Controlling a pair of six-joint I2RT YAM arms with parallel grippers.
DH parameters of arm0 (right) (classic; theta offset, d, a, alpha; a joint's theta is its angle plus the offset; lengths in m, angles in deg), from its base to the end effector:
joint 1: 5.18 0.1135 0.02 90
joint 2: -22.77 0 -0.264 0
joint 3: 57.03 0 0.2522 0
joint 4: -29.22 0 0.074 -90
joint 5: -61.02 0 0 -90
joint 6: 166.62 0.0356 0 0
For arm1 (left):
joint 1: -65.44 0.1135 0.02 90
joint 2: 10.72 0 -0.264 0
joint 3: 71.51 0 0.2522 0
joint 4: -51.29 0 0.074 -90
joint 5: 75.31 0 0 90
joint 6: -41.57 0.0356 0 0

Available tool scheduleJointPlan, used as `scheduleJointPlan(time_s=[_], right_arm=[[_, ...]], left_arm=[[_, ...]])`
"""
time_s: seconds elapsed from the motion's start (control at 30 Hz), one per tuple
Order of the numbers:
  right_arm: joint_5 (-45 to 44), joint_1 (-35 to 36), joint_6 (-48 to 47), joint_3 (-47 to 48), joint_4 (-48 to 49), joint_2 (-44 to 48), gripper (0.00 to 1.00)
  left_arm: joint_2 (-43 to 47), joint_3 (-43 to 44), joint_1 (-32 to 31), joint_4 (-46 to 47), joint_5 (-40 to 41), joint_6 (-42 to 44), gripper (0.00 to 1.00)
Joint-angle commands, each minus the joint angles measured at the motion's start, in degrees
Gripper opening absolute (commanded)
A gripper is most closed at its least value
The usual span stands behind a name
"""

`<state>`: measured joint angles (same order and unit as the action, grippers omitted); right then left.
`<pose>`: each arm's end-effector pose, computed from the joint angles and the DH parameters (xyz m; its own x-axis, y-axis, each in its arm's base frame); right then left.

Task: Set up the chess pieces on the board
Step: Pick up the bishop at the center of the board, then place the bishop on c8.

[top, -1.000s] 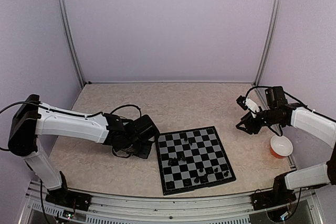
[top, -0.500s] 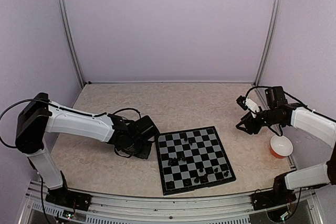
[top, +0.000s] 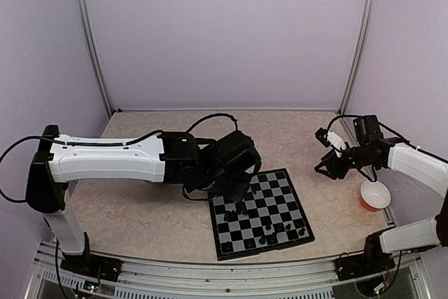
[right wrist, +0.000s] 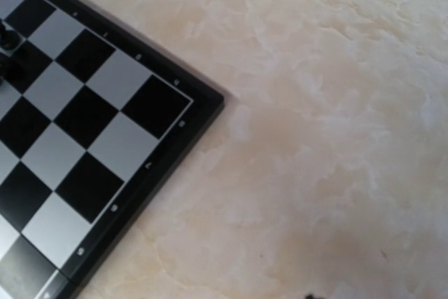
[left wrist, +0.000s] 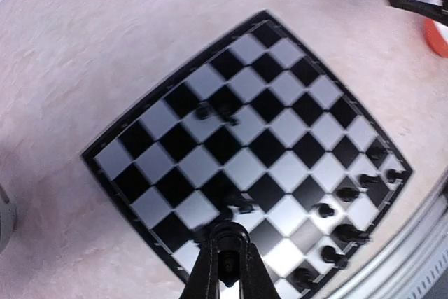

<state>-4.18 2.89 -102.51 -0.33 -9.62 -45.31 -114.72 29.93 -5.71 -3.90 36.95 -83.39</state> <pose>0.2323 0.0480 0.2269 -0.5129 -0.4731 -0.7164 -0.6859 0.7276 0.0106 0.1397 -0.3675 0.2679 -0.6884 0.3750 -0.6209 0.5077 0.8605 -0.0432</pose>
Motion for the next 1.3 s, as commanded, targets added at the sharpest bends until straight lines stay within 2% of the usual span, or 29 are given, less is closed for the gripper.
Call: scheduleJointPlan(time_s=[0.0, 0.13, 0.33, 0.6, 1.27], right_arm=[[0.09, 0.39, -0.08, 0.31, -0.52, 0.07, 0.48], [0.00, 0.38, -0.04, 0.35, -0.54, 0.20, 0.48], [-0.17, 0.36, 0.05, 0.30, -0.56, 0.66, 0.48], [-0.10, 0.33, -0.04, 0.29, -0.50, 0.67, 0.48], [-0.03, 0.39, -0.13, 0.28, -0.52, 0.48, 0.48]], left_arm=[[-8.81, 11.76, -5.98, -2.75, -1.87, 8.54, 0.03], [-17.78, 23.27, -8.76, -4.44, -6.68, 13.64, 0.03], [-27.29, 31.81, -10.38, -4.99, -11.79, 16.68, 0.03], [-31.69, 33.08, -10.41, -5.45, -13.40, 17.73, 0.03], [-34.35, 33.55, -10.06, -5.28, -14.13, 17.65, 0.08]])
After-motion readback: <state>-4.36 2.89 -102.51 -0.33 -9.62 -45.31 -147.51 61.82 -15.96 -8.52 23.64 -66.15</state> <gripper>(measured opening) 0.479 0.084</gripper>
